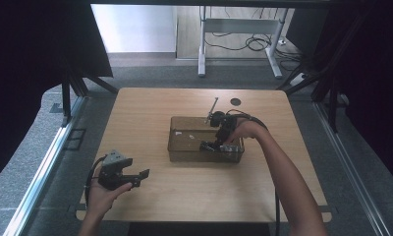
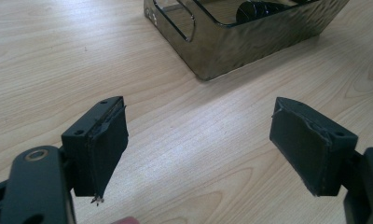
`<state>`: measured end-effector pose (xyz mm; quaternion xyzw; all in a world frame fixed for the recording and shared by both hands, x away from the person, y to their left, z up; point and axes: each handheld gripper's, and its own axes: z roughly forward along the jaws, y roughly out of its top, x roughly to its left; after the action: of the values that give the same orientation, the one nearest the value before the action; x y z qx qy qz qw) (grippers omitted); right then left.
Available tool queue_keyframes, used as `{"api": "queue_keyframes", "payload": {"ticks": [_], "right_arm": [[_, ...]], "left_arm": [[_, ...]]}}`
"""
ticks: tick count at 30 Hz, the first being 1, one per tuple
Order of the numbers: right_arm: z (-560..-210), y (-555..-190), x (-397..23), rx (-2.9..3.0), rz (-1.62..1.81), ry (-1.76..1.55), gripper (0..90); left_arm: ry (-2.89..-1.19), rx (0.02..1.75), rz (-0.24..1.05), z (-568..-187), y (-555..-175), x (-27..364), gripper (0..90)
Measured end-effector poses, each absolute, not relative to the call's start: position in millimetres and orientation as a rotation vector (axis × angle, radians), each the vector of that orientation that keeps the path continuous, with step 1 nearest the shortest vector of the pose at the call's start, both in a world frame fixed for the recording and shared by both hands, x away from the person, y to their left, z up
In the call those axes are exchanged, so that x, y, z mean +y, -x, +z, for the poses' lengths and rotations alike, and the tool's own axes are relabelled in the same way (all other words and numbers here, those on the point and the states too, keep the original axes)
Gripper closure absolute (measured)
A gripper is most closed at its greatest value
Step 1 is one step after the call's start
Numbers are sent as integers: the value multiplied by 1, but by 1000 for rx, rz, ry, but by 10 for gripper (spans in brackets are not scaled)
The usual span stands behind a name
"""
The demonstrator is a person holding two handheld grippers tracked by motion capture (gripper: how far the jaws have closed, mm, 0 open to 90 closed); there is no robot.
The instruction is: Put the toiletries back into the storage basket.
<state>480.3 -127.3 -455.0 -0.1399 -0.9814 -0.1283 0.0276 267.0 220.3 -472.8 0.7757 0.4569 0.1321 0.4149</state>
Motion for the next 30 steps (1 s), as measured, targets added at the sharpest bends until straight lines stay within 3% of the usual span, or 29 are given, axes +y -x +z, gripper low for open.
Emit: {"api": "queue_keyframes", "payload": {"ticks": [30], "right_arm": [[-419, -413, -220, -2941, -1096, 898, 459]], "left_arm": [[-1948, 1153, 336, -472, -266, 219, 195]]}}
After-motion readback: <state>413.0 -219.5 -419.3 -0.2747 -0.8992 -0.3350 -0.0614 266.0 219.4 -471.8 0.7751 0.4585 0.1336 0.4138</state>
